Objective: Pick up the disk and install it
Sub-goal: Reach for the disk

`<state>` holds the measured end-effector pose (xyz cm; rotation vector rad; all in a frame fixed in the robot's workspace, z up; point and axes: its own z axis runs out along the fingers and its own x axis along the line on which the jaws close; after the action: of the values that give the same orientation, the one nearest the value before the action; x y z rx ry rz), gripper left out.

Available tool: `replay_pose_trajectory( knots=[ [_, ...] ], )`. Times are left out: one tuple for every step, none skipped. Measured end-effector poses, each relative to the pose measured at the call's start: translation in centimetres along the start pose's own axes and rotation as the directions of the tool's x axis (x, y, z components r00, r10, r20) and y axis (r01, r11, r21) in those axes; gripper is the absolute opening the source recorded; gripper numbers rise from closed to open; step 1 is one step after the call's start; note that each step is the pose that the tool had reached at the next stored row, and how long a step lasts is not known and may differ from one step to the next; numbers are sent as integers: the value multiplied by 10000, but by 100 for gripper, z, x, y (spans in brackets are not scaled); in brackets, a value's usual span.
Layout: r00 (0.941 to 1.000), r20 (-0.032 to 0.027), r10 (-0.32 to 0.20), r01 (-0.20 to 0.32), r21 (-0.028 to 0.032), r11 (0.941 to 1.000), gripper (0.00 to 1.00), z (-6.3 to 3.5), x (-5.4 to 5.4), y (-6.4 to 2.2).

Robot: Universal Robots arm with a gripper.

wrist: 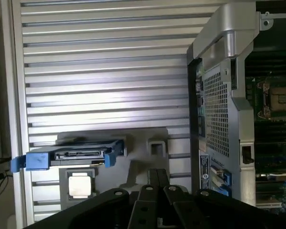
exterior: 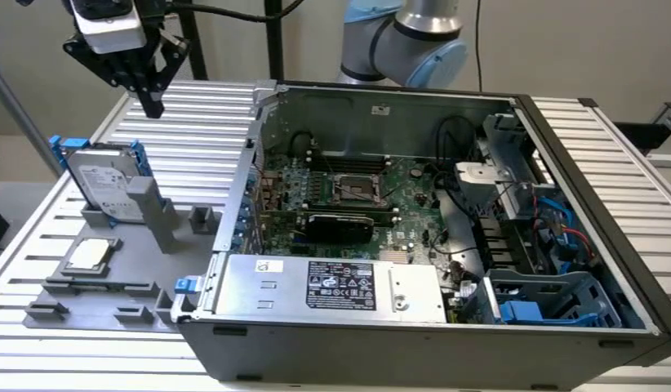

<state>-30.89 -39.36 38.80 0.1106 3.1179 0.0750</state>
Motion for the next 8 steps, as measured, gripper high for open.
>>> replay_pose_trajectory(
  knots=[
    [10000,0,-1,1,0,10000,0,3,42,-3],
    [10000,-1,-1,1,0,10000,0,5,90,-6],
    [10000,-1,-1,1,1,10000,0,9,135,-10],
    [10000,0,-1,1,0,10000,0,12,179,-13],
    [10000,0,-1,1,0,10000,0,16,226,-17],
    [10000,-1,0,0,1,10000,0,20,271,-20],
    [10000,-1,-1,1,0,10000,0,24,314,-23],
    [10000,-1,-1,1,0,10000,0,29,361,-27]
  ],
)
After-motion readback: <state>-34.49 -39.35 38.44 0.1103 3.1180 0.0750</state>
